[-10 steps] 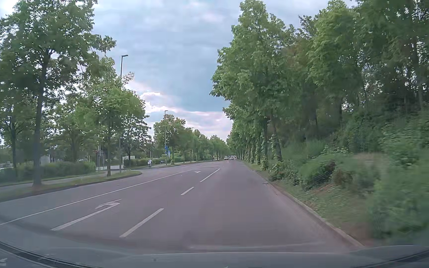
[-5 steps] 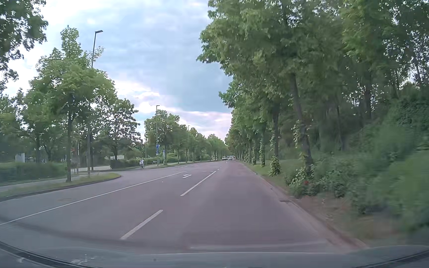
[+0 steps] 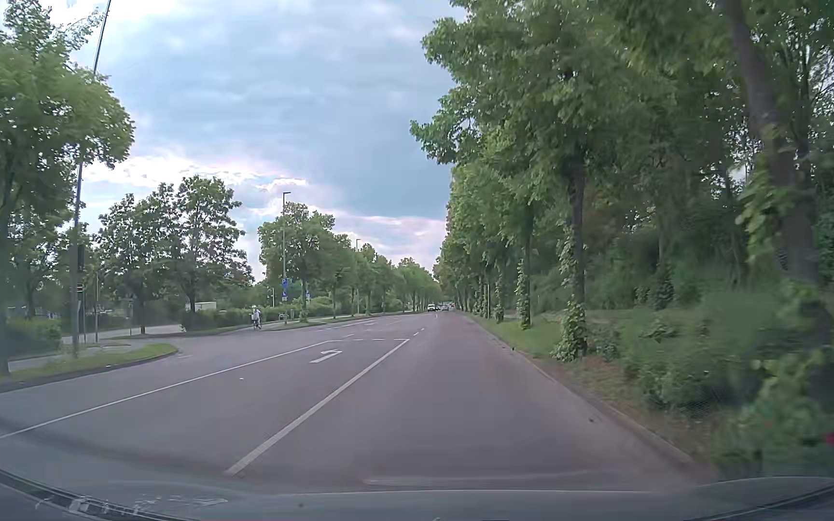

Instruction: Follow the waypoints while adhering to traffic rules and regulations

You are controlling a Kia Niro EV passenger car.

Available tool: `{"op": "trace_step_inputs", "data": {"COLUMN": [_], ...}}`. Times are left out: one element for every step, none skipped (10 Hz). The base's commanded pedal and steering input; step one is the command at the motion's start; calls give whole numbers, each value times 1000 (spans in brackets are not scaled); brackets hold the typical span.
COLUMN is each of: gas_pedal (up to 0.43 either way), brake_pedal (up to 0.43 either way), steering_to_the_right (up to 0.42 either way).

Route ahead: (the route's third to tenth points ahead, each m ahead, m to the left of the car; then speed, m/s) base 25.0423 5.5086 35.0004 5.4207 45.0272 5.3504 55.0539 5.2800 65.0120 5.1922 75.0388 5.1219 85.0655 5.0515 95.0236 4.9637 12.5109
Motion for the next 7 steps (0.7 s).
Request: {"op": "trace_step_inputs", "data": {"gas_pedal": [98, 98, 110, 110, 110, 110, 110], "brake_pedal": [18, 18, 18, 18, 18, 12, 18], "steering_to_the_right": [4, 2, 2, 2, 1, 1, 0]}}
